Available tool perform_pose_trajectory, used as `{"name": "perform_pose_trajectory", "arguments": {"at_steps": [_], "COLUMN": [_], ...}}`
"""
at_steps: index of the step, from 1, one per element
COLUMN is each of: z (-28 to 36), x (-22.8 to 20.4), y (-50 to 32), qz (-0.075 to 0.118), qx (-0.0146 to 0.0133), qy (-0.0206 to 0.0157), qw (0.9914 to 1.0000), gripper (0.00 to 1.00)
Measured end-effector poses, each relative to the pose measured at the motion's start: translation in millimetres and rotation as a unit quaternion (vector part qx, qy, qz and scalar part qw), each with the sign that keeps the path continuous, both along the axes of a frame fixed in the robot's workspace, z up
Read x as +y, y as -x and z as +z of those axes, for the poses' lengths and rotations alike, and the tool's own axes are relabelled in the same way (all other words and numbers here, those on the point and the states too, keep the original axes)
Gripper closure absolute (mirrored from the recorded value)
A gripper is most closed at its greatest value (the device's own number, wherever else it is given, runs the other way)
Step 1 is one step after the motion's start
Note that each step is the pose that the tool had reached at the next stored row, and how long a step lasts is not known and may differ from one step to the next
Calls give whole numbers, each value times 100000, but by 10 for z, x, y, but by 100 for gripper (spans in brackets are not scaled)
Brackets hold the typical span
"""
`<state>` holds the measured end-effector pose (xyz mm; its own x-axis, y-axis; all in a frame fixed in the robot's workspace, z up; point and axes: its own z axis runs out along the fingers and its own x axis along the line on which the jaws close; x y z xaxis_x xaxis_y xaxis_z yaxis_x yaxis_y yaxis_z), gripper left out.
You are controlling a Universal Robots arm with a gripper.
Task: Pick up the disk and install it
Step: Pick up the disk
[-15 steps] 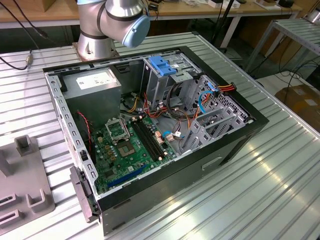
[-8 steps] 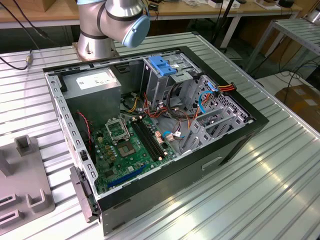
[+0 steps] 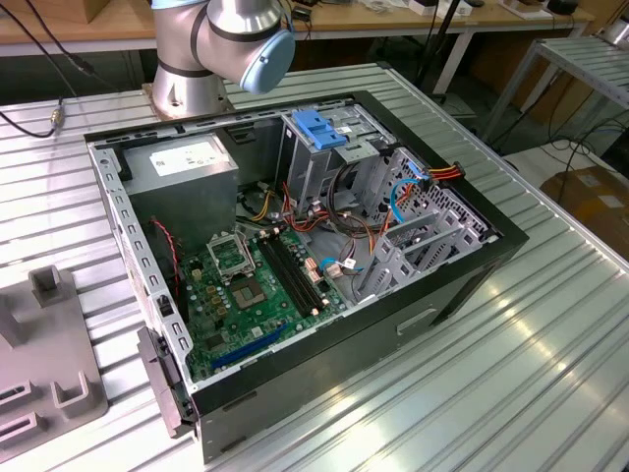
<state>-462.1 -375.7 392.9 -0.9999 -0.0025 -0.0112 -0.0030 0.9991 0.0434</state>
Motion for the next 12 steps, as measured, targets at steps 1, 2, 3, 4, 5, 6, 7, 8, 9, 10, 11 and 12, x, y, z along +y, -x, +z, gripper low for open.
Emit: {"name": "perform_pose_trajectory", "arguments": {"at_steps": [1,2,3,4,5,6,7,8,9,10,11,12], "z": [1,0,0,0,0,0,0,0,0,0,0,0], "x": [0,0,0,0,0,0,0,0,0,0,0,0], "y": [0,0,0,0,0,0,0,0,0,0,0,0], "qz": [491,1369,2183,3051,3894,4333,4767,5669,6459,7008,7444,8172], "qx": [4,0,0,1,-1,0,1,1,1,0,0,-1], "qy": [2,1,2,2,1,1,2,2,1,2,2,2], "qw": [99999,99991,99976,99953,99924,99906,99886,99839,99791,99754,99723,99666], "gripper": [90,90,90,90,90,90,90,90,90,90,90,90]}}
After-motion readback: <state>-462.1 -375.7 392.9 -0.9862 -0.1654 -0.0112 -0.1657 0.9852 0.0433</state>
